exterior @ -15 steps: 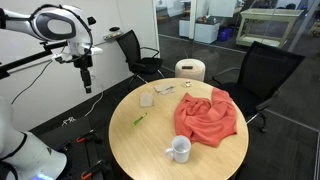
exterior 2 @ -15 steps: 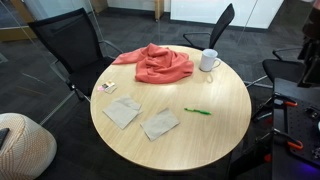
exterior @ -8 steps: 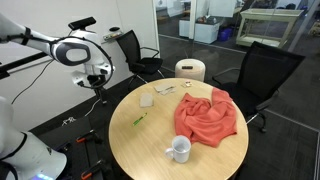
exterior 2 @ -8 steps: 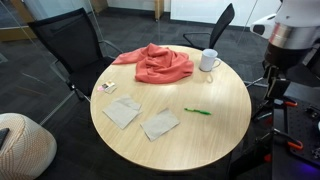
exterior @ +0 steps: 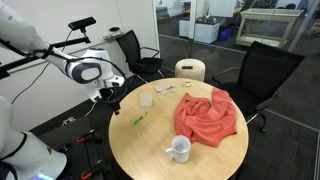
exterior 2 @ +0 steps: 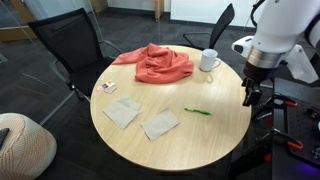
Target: Move the green pen slightly away
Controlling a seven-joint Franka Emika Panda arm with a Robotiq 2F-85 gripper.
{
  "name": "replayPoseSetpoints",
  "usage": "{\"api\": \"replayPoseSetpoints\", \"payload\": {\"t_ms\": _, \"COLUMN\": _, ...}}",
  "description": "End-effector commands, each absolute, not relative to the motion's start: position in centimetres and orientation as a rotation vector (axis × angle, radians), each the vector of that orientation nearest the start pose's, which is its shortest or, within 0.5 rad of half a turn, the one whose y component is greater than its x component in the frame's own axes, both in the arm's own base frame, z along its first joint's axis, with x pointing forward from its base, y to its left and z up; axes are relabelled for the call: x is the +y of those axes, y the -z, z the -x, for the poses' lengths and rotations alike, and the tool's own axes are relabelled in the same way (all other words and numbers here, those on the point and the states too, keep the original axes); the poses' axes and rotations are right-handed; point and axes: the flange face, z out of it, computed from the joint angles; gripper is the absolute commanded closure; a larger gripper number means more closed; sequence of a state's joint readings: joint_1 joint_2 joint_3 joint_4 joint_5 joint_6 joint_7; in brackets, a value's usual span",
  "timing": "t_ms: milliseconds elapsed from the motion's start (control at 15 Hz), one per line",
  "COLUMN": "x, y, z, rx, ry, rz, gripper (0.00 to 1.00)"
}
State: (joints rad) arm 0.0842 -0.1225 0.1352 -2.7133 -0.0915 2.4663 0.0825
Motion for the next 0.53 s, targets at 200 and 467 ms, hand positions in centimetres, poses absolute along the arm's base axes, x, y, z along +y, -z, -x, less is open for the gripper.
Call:
{"api": "replayPoseSetpoints", "payload": {"t_ms": 200, "x": 8.4, "y": -25.4, "z": -38.1, "rx": -0.338, "ry": -0.189, "rz": 3.204, "gripper": 0.0}}
{"api": "replayPoseSetpoints", "payload": {"t_ms": 467, "x": 8.3, "y": -23.7, "z": -41.1, "rx": -0.4, "ry": -0.072, "rz": 3.183, "gripper": 0.0}}
